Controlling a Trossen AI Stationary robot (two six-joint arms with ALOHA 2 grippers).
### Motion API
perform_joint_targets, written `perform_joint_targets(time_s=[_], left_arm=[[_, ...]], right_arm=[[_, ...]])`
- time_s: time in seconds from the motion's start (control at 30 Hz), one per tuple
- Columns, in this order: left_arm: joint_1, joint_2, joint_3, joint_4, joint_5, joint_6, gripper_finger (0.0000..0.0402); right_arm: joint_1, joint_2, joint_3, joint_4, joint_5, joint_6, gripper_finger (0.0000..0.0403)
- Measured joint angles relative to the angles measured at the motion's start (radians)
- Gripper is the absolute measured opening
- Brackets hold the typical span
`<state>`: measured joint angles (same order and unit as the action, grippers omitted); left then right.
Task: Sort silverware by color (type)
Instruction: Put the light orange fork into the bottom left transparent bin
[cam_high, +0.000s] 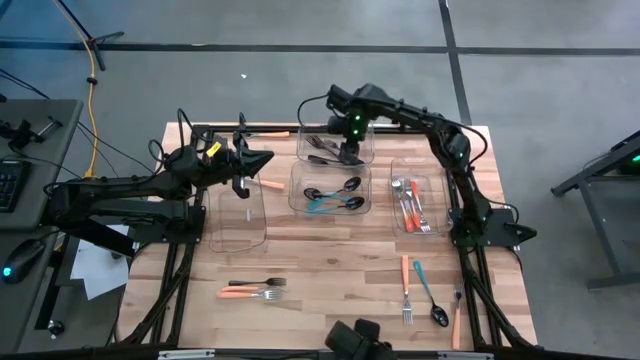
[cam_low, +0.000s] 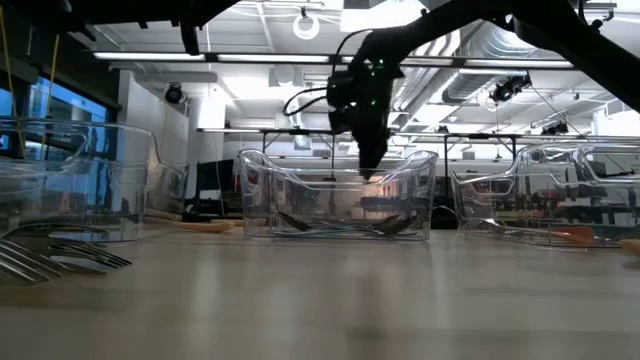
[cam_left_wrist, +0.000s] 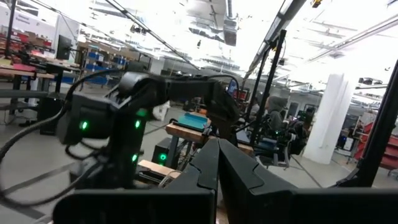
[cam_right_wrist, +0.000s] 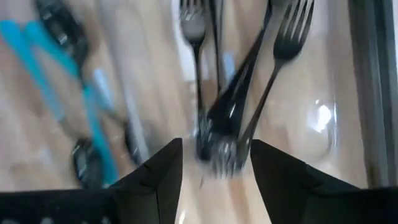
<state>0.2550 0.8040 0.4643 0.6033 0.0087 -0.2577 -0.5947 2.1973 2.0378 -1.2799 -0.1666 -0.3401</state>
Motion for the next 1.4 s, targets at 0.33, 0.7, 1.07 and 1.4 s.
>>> perform_joint_targets(time_s=[0.33,0.7,1.07,1.4], left_arm=[[0.0,0.0,0.0,-0.008,-0.038,0.0,0.0],[0.0,0.0,0.0,-0.008,-0.047,-0.001,0.0],[0.0,0.0,0.0,-0.008,-0.047,-0.003,0.0],[-0.001,0.0,0.0,-0.008,-0.046,-0.006,0.0]], right_arm=[[-0.027,-0.107,-0.023,-0.194,-0.141,-0.001,0.0169],[0.048,-0.701,-0.665,0.29,-0.133,0.228,0.0168],[0.333,-1.262,-1.319,1.273,-0.113,0.629,0.0168],[0.425,-1.301,-1.472,1.615,-0.012,0.557,0.0168]])
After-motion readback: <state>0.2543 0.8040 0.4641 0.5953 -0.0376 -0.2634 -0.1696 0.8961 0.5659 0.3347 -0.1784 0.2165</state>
